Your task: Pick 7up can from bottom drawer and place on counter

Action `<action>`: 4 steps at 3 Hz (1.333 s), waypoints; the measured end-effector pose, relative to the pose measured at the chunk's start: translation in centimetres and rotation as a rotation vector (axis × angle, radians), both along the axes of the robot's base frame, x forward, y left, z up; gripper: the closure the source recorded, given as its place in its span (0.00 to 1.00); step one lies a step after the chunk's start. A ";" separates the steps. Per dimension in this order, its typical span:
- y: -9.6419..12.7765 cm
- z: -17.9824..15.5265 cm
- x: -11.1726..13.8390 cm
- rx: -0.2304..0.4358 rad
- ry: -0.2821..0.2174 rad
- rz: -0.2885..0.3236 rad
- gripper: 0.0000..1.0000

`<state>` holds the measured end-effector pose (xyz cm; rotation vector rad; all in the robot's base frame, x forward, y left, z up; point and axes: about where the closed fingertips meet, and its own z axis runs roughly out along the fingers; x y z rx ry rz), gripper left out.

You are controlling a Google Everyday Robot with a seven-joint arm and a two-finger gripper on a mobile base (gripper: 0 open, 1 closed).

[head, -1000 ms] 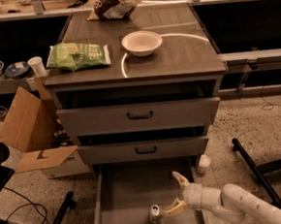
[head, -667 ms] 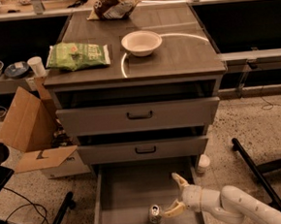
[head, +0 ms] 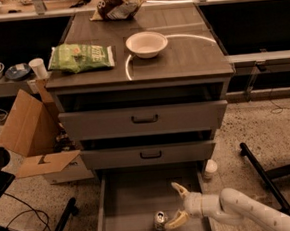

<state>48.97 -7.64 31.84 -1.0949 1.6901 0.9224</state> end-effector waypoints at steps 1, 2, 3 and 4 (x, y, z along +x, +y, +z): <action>-1.5 -4.3 1.2 -0.029 -0.035 0.056 0.00; -2.3 -8.3 1.8 -0.040 -0.062 0.065 0.00; -1.2 -12.0 2.0 -0.049 -0.074 0.067 0.00; 1.4 -15.2 1.3 -0.035 -0.070 0.084 0.02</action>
Offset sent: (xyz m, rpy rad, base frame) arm 0.0255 -0.0385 -0.1343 -0.0550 -0.0957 0.0654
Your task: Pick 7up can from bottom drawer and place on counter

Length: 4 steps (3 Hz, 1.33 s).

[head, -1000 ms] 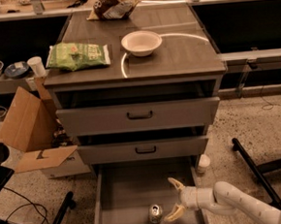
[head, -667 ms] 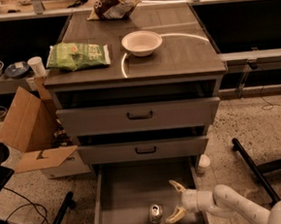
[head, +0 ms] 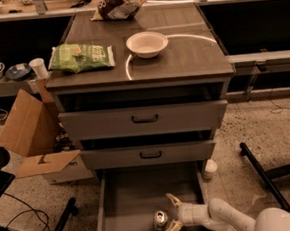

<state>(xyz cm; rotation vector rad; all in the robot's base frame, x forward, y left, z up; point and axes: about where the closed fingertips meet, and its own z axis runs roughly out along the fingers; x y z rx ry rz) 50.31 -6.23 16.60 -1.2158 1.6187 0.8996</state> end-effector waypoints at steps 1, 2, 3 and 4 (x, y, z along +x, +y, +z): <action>2.0 -1.1 -0.3 0.003 0.001 0.035 0.23; 3.7 -0.8 -0.8 0.019 -0.005 0.057 0.47; 4.4 1.5 -1.1 0.114 -0.018 0.049 0.70; 0.9 9.0 0.3 0.170 -0.028 -0.047 0.99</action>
Offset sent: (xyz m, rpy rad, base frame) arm -0.0163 0.0548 -0.0026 0.0375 -0.0134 0.0819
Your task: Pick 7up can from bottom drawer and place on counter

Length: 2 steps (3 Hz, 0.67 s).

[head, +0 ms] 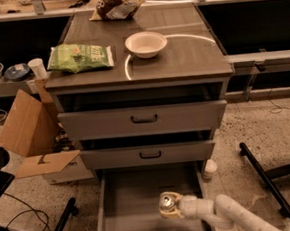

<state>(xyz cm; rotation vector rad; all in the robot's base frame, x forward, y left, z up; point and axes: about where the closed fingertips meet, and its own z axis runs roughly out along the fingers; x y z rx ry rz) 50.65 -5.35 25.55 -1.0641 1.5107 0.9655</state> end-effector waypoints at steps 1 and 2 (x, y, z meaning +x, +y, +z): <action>-2.2 8.8 0.6 -0.014 -0.012 -0.049 1.00; -1.1 17.6 0.4 -0.012 0.041 -0.074 1.00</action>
Offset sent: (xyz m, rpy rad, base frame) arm 0.0331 -0.0255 0.4075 -0.1905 -0.0287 -0.0657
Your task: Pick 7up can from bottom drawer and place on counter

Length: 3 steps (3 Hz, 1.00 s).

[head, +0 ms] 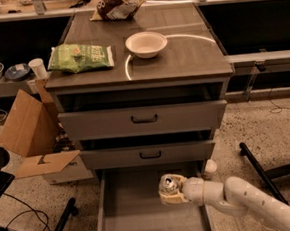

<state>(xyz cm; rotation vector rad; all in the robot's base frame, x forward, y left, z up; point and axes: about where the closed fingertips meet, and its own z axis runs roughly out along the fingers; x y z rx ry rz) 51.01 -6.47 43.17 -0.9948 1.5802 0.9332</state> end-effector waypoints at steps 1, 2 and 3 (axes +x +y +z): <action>1.3 9.1 -0.4 0.020 0.069 -0.015 1.00; 1.1 18.5 1.8 0.018 0.099 -0.057 1.00; -0.7 29.1 4.7 -0.010 0.042 -0.135 1.00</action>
Offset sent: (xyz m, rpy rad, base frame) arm 0.0699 -0.0205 0.3901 -0.1335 -0.0162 -0.1297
